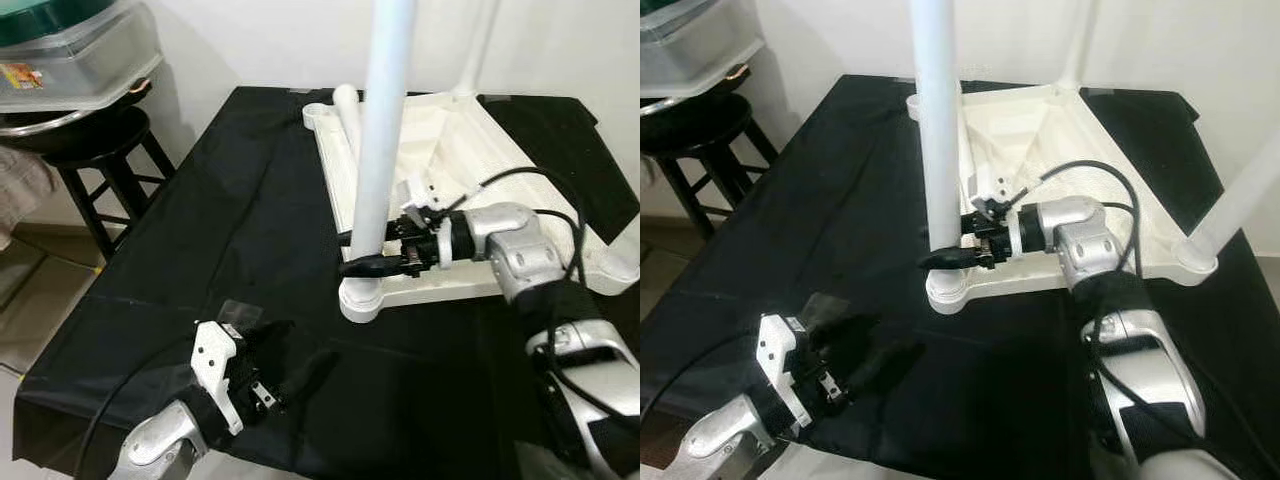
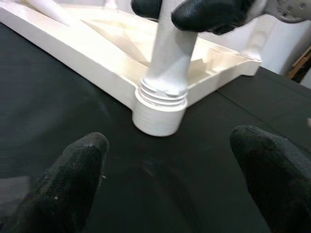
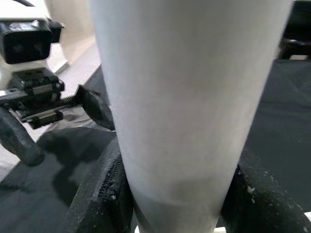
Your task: Building children table
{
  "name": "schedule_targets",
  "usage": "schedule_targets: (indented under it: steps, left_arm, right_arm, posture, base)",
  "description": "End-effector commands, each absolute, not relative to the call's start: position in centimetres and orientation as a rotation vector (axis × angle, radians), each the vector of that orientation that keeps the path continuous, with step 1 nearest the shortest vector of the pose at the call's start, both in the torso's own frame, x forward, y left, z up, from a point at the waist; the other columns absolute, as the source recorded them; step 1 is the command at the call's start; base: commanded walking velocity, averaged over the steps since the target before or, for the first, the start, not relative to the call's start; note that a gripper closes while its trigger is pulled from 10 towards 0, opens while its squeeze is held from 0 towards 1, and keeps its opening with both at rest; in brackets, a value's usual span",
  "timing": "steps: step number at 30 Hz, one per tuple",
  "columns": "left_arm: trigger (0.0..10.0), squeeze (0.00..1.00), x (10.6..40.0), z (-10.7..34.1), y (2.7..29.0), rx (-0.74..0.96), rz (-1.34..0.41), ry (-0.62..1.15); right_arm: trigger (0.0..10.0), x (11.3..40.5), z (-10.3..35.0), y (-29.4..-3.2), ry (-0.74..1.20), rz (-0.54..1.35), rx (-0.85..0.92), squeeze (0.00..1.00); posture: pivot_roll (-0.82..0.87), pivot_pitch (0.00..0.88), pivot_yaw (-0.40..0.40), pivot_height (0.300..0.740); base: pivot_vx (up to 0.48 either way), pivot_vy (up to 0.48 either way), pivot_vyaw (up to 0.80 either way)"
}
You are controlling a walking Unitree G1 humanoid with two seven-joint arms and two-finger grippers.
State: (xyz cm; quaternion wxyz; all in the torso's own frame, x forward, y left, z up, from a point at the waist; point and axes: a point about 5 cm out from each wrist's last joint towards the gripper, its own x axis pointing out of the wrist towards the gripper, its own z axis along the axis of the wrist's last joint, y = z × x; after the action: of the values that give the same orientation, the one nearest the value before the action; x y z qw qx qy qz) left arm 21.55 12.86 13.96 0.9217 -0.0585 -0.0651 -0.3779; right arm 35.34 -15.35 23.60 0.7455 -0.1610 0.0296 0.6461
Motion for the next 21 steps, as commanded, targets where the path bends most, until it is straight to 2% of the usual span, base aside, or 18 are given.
schedule_targets:
  steps: [1,2,3,4,5,6,7,8,9,14,18,19,21]
  left_arm:
    - [10.0,0.0,21.4,13.9,13.1,-0.089,-0.742,-0.141]
    - [10.0,0.0,21.4,13.9,13.1,-0.089,-0.742,-0.141]
    - [10.0,0.0,21.4,13.9,13.0,-0.087,-0.739,-0.141]
    - [10.0,0.0,21.4,13.9,13.0,-0.087,-0.739,-0.141]
    - [10.0,0.0,21.4,13.9,13.1,-0.089,-0.741,-0.14]
    - [10.0,0.0,21.4,14.0,13.2,-0.093,-0.743,-0.139]
    - [10.0,0.0,21.5,13.9,13.4,-0.097,-0.746,-0.135]
    - [10.0,0.0,21.5,13.9,13.5,-0.099,-0.748,-0.133]
    - [10.0,0.0,21.6,13.8,13.6,-0.103,-0.757,-0.125]
    - [10.0,0.0,21.8,13.6,13.5,-0.114,-0.792,-0.107]
    - [10.0,0.0,22.0,13.5,13.1,-0.133,-0.846,-0.084]
    - [10.0,0.0,22.0,13.5,13.2,-0.134,-0.832,-0.09]
    - [10.0,0.0,22.0,13.5,13.2,-0.134,-0.824,-0.092]
  right_arm:
    - [0.0,34.8,20.9,-15.7,0.154,1.255,-0.343,0.0]
    - [0.0,34.8,20.9,-15.7,0.154,1.255,-0.343,0.0]
    - [0.0,34.5,18.7,-15.1,0.235,1.009,-0.253,0.0]
    - [0.0,34.5,18.7,-15.1,0.235,1.009,-0.253,0.0]
    - [0.0,33.5,16.3,-14.1,0.286,0.766,-0.173,0.0]
    - [0.0,31.0,14.0,-13.2,0.36,0.694,-0.153,0.0]
    - [0.0,28.8,12.4,-12.0,0.396,0.64,-0.101,0.0]
    - [0.0,27.3,11.7,-11.3,0.416,0.613,-0.063,0.0]
    - [0.0,27.1,11.7,-11.0,0.401,0.626,-0.079,0.0]
    - [0.0,28.0,12.3,-11.1,0.365,0.605,-0.112,0.0]
    - [0.2,28.6,13.2,-10.1,0.361,0.592,-0.093,0.0]
    - [10.0,28.3,14.0,-9.3,0.364,0.604,-0.066,0.0]
    - [10.0,28.3,14.5,-9.1,0.348,0.641,-0.058,0.0]
  posture:
    - [0.04,0.219,0.019,0.74]
    - [0.04,0.219,0.019,0.74]
    - [0.04,0.219,0.0,0.74]
    - [0.04,0.219,0.0,0.74]
    - [0.04,0.224,0.004,0.74]
    - [0.04,0.228,0.007,0.74]
    - [0.02,0.234,0.049,0.74]
    - [0.02,0.234,0.049,0.74]
    - [0.0,0.208,0.061,0.74]
    - [0.01,0.203,0.061,0.74]
    - [0.01,0.198,0.056,0.74]
    - [0.02,0.199,0.058,0.74]
    - [0.02,0.199,0.058,0.74]
  base:
    - [0.0,0.0,0.0]
    - [0.0,0.0,0.0]
    - [0.0,0.0,0.0]
    - [0.0,0.0,0.0]
    - [0.0,0.0,0.0]
    - [0.0,0.0,0.0]
    - [0.0,0.0,0.0]
    - [0.0,0.0,0.0]
    - [0.0,0.0,0.0]
    - [0.0,0.0,0.0]
    - [0.0,0.0,0.0]
    - [0.0,0.0,0.0]
    - [0.0,0.0,0.0]
